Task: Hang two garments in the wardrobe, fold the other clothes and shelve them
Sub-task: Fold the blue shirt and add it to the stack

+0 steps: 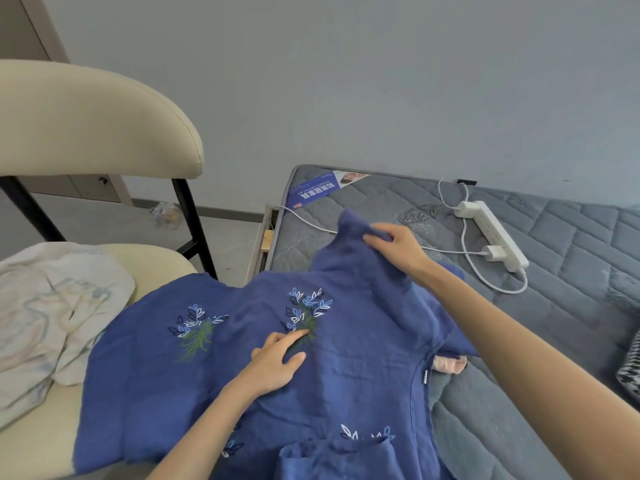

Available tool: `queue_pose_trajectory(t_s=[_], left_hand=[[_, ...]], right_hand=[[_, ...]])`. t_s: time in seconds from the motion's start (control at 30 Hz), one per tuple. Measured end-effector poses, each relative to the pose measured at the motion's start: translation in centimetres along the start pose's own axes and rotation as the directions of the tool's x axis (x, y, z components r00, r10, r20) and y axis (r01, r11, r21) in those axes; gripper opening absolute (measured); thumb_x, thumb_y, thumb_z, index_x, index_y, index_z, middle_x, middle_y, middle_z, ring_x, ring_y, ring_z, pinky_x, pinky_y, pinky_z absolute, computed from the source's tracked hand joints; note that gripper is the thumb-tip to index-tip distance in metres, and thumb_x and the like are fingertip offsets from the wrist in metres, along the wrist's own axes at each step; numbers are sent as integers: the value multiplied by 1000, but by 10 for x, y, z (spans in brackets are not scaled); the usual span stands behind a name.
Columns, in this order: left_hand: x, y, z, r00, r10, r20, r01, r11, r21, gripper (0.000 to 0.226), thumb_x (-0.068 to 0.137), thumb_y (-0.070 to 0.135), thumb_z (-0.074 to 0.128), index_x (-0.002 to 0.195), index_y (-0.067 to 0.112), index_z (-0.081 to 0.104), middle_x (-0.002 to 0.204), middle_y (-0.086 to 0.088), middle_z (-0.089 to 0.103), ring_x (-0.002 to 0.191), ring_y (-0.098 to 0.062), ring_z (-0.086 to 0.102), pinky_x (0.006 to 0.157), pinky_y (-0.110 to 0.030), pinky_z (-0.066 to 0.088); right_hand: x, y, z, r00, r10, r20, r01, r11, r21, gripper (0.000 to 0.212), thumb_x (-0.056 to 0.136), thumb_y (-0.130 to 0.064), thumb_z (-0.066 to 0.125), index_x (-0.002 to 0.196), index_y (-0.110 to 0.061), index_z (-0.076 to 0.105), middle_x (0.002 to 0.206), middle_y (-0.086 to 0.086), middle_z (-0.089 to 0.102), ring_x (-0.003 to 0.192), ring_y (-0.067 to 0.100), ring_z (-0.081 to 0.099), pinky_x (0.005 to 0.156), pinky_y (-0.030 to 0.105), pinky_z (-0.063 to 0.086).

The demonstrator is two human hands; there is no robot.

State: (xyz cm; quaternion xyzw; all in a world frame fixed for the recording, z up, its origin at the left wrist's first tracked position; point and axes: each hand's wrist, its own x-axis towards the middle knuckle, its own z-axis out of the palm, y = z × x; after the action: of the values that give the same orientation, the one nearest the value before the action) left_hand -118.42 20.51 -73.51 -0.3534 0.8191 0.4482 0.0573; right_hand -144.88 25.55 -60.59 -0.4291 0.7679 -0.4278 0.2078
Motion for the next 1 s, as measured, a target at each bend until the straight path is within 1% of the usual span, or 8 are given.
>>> queue_pose_trajectory(t_s=[0.17,0.3,0.47,0.57,0.7,0.83,0.9,1.0], left_hand=[[-9,0,2,1000,-14,-27,13,999,-33,46,98,39,42,143,40,31,144,7,33,134,-27,30,112,-37,24],[-15,5,1,996,-53,-68,42,987,-156,40,98,36,44,138,32,41,139,4,43,129,-20,39,108,-32,32],[-11,24,-15,965,-111,-238,16,929,-370,27,98,26,46,123,25,54,117,4,59,105,-10,54,81,-22,40],[-3,49,-28,963,-237,-124,89,720,-688,24,98,36,47,118,26,56,115,5,60,94,-10,57,73,-27,49],[7,74,-35,963,-265,42,137,351,-927,35,91,46,57,117,23,56,113,1,61,100,-18,59,72,-33,52],[17,77,-27,923,-384,-38,105,344,-933,69,86,33,69,143,19,32,132,-7,53,114,-25,54,81,-33,47],[20,73,-24,878,-477,-46,120,311,-943,56,88,20,67,137,13,41,127,-11,55,112,-28,55,80,-35,46],[15,65,-22,868,-490,75,231,266,-936,12,90,5,56,101,8,58,92,-11,61,82,-25,58,64,-34,49]], right_hand=[[-55,9,-11,848,0,530,303,821,-484,38,75,2,56,84,-28,77,98,-13,63,82,-2,53,80,12,37],[-71,18,-10,874,36,485,315,718,-621,29,81,-10,56,82,-34,72,107,-19,56,89,6,39,87,27,41],[-82,12,-10,937,-192,292,330,764,-555,26,81,-6,56,74,-30,64,82,-13,63,78,7,44,78,26,41],[-96,0,-8,941,-262,216,325,878,-352,31,77,1,58,69,-29,64,77,-15,65,77,6,48,71,14,38],[-114,-1,-9,870,-208,447,417,795,-441,32,77,3,53,68,-25,65,94,-16,67,84,-2,52,68,12,39],[-131,10,-11,927,-132,351,256,907,-334,27,74,1,51,74,-25,58,82,-19,61,66,2,53,62,16,41],[-136,17,-12,952,39,304,44,965,-260,24,76,-2,52,74,-26,59,74,-17,65,61,1,56,60,12,41],[-142,30,-12,775,418,473,-344,908,-239,12,86,-17,57,83,-18,68,87,-5,74,63,8,62,55,19,48]])
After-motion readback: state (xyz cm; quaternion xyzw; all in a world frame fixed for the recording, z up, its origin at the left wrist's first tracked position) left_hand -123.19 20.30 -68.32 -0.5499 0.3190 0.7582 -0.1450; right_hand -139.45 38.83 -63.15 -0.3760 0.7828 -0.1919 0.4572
